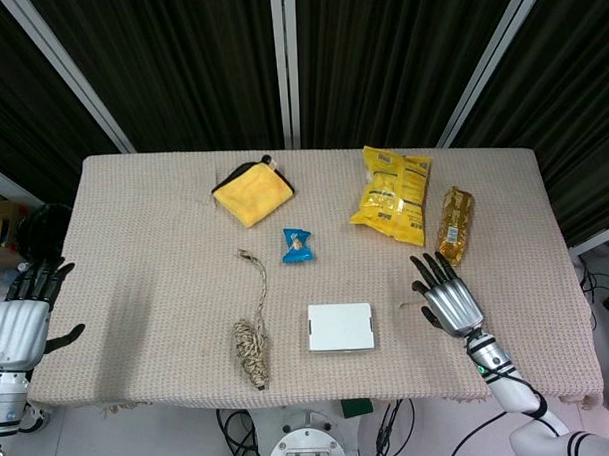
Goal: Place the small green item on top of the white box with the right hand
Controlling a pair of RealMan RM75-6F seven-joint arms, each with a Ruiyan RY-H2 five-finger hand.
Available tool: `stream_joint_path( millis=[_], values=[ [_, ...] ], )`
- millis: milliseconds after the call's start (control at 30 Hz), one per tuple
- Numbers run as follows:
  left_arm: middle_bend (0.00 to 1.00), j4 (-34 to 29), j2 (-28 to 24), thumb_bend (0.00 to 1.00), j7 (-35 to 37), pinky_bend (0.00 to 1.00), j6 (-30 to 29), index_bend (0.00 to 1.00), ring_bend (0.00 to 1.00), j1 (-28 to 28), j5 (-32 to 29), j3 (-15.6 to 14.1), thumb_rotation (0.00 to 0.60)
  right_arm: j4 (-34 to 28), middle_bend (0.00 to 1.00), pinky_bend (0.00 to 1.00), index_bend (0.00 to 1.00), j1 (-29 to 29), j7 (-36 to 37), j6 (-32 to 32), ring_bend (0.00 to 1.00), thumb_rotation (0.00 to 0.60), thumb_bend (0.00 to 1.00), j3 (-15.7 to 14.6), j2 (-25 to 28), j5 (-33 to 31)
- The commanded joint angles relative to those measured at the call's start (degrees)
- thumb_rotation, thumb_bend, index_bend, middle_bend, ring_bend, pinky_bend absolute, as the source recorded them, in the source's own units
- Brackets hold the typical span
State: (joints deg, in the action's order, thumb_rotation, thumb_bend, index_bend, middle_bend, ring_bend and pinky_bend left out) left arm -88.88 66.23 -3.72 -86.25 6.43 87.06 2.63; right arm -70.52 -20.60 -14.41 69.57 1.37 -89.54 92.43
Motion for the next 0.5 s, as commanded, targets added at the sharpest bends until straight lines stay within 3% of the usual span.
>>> stream_joint_path(
  millis=[33, 500],
  values=[
    [0.11, -0.3, -0.1, 0.09, -0.3, 0.15, 0.1, 0.14, 0.04, 0.0, 0.0, 0.0, 0.6, 0.1, 0.03, 0.0, 0.42, -0.1, 0.1, 0.0, 0.0, 0.6, 0.33, -0.1, -0.2, -0.1],
    [0.11, -1.1, -0.4, 0.09, -1.3, 0.15, 0.1, 0.14, 0.04, -0.1, 0.0, 0.0, 0.6, 1.4, 0.04, 0.0, 0.45, -0.9, -0.1, -0.7, 0.0, 0.6, 0.33, -0.6, -1.5, -1.1]
  ],
)
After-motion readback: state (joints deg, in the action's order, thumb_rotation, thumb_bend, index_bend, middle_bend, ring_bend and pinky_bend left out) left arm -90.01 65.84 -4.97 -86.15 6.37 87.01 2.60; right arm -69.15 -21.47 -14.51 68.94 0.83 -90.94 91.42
